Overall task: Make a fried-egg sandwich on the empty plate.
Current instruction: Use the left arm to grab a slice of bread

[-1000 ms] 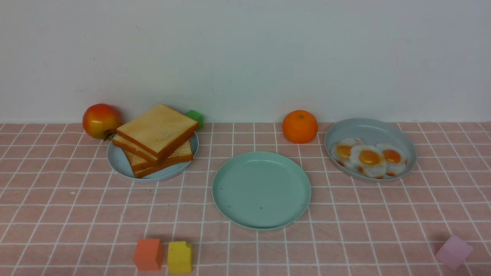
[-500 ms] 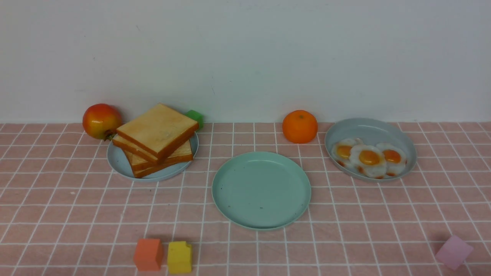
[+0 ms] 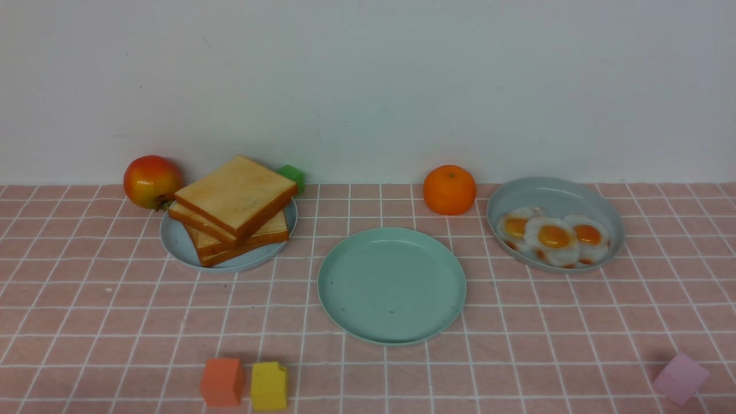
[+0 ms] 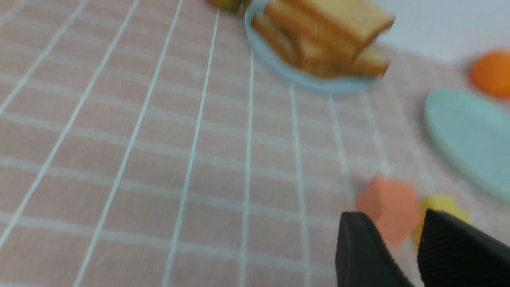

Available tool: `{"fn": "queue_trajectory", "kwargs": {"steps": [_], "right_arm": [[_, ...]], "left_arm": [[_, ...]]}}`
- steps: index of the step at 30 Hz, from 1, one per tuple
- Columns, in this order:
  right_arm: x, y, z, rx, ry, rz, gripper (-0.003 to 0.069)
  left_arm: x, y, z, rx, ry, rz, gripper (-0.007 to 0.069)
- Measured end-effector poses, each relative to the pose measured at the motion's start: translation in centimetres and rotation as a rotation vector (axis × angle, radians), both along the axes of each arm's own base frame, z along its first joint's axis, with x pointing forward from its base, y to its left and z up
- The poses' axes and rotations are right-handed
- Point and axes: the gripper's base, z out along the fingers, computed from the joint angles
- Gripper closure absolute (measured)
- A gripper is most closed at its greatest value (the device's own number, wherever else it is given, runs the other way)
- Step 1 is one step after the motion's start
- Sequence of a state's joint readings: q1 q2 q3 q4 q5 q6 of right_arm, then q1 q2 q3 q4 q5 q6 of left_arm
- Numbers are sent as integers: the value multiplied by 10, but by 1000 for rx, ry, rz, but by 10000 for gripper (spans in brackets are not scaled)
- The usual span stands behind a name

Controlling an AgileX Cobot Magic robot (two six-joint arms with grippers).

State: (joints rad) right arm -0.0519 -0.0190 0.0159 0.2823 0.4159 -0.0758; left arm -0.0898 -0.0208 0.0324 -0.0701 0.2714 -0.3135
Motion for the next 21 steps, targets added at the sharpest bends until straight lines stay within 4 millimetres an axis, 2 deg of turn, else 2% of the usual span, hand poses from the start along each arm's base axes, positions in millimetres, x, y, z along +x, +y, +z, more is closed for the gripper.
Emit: {"fn": "queue_trajectory", "kwargs": {"steps": [6,9,11,14,15,16,18,21], "right_arm": [[0,0,0,0,0,0,417],[0,0,0,1,0,0,417],[0,0,0,1,0,0,417],[0,0,0,1,0,0,417],[0,0,0,1,0,0,417],[0,0,0,1,0,0,417],[0,0,0,1,0,0,417],[0,0,0,2,0,0,417]], "left_arm": [[2,0,20,-417,-175,39,386],[1,2,27,-519,-236,48,393],[-1,1,40,-562,-224,30,431],[-2,-5,81,-504,-138,-30,529],[-2,-6,87,-481,-117,-39,543],[4,-10,105,-378,-13,-69,589],[15,-16,126,-208,157,-124,638],[38,-24,141,9,417,-211,638]]}}
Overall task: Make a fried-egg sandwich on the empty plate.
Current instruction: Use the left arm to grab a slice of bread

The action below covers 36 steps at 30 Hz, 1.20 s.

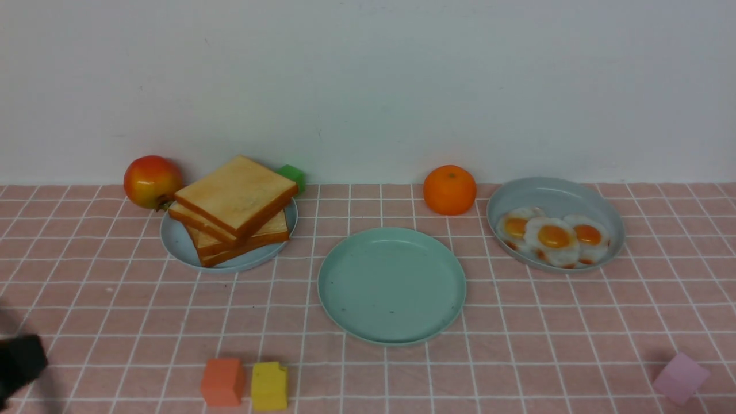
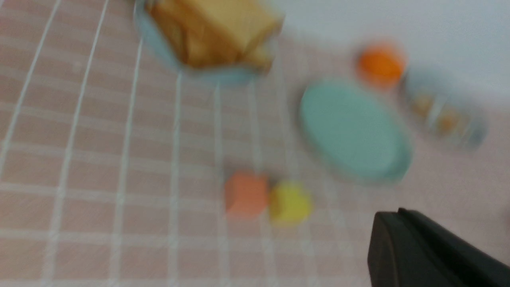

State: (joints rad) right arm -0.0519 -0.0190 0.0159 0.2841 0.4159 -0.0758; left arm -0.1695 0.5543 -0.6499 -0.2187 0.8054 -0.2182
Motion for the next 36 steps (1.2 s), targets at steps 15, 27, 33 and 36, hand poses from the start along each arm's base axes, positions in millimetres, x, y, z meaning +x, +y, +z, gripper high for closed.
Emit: {"fn": "queue_trajectory", "kwargs": {"steps": [15,27,33,36], "right_arm": [[0,0,0,0,0,0,417],[0,0,0,0,0,0,417],[0,0,0,0,0,0,417],[0,0,0,1,0,0,417]], "left_arm": [[189,-61,4,351,290,-287,638],[301,-117,-31,636,456,-346,638],[335,-106,-31,575,446,-330,624],[343,-103,-38,596,430,-369,542]]}}
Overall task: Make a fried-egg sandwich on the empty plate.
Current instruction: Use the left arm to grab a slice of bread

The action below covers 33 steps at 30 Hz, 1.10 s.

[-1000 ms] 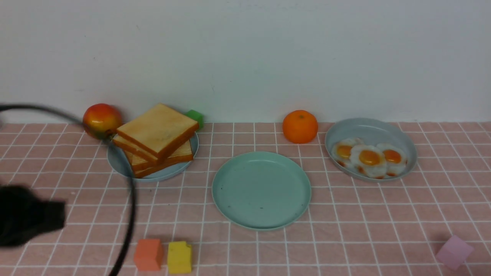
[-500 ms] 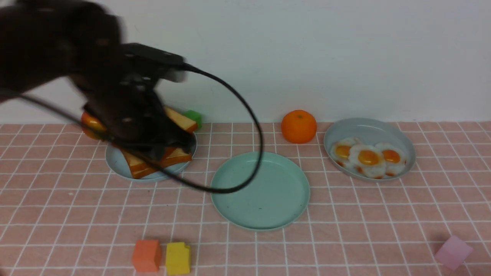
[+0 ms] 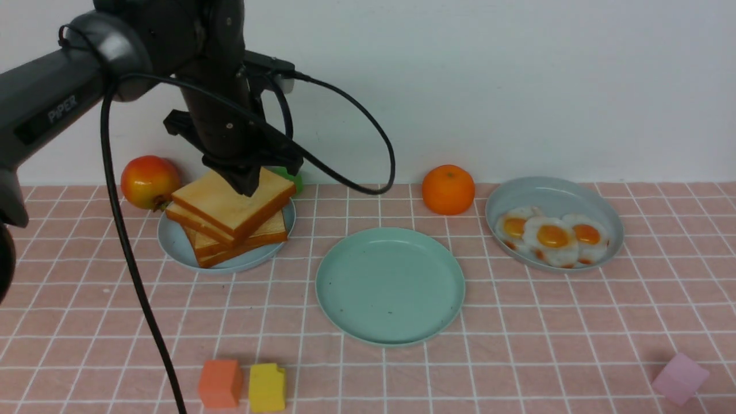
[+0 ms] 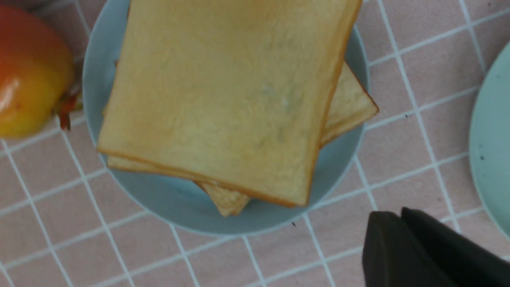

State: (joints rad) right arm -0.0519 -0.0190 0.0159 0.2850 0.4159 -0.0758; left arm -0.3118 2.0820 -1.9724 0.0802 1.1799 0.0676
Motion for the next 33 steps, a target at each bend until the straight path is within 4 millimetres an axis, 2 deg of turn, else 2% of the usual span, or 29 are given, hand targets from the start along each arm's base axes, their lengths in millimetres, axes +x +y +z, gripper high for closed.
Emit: {"fn": "queue_trajectory", "kwargs": {"steps": [4,6,7,10,19,26,29,33], "right_arm": [[0,0,0,0,0,0,417],[0,0,0,0,0,0,417],[0,0,0,0,0,0,417],[0,0,0,0,0,0,417],[0,0,0,0,0,0,417],[0,0,0,0,0,0,417],[0,0,0,0,0,0,417],[0,0,0,0,0,0,417]], "left_arm": [[7,-2,-15,17,8,-41,379],[9,-3,-19,19,11,-44,351],[13,-3,-26,28,8,-47,303],[20,-3,-38,60,-9,-56,270],[31,-2,-65,118,-5,-71,274],[33,0,-70,151,-11,-78,281],[34,0,-70,153,-14,-79,305],[35,1,-72,163,-14,-81,387]]}}
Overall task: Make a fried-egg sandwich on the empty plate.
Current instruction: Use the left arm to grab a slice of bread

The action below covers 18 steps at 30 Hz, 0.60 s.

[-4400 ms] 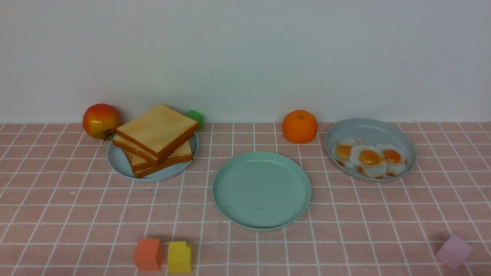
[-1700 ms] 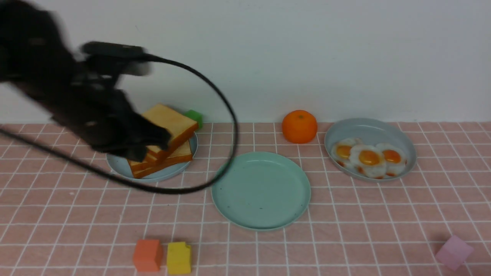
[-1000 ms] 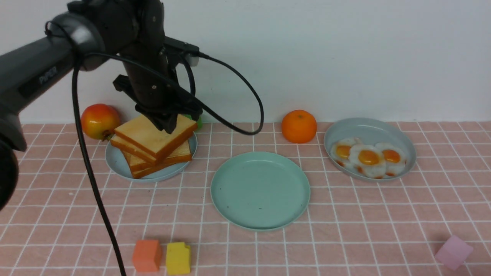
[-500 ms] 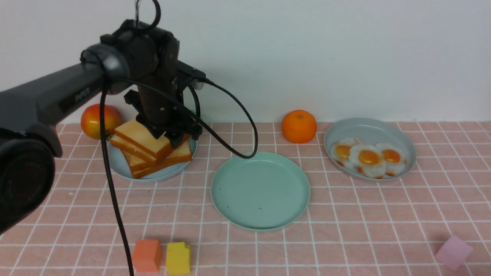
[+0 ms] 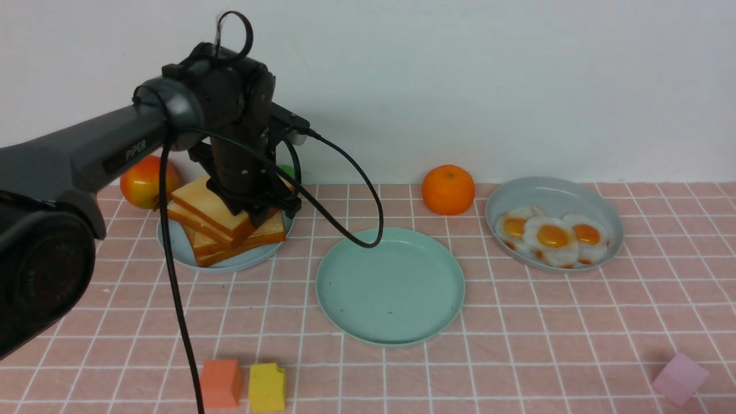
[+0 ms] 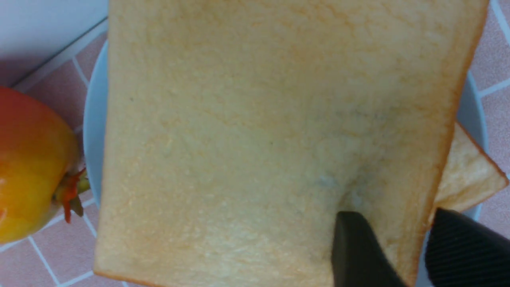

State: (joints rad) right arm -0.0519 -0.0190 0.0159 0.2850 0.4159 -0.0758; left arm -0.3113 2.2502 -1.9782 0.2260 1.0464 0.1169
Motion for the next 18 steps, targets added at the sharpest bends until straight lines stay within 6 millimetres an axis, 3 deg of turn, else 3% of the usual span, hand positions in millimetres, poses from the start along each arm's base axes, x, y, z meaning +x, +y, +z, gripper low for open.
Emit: {"fn": "queue_trajectory", "kwargs": {"steps": [9,14,18], "right_arm": [[0,0,0,0,0,0,417],[0,0,0,0,0,0,417],[0,0,0,0,0,0,417]], "left_arm": [[1,0,-1,-1,3,1,624],[-1,0,5,-9,-5,2,631],[-5,0,24,-30,-34,6,631]]}}
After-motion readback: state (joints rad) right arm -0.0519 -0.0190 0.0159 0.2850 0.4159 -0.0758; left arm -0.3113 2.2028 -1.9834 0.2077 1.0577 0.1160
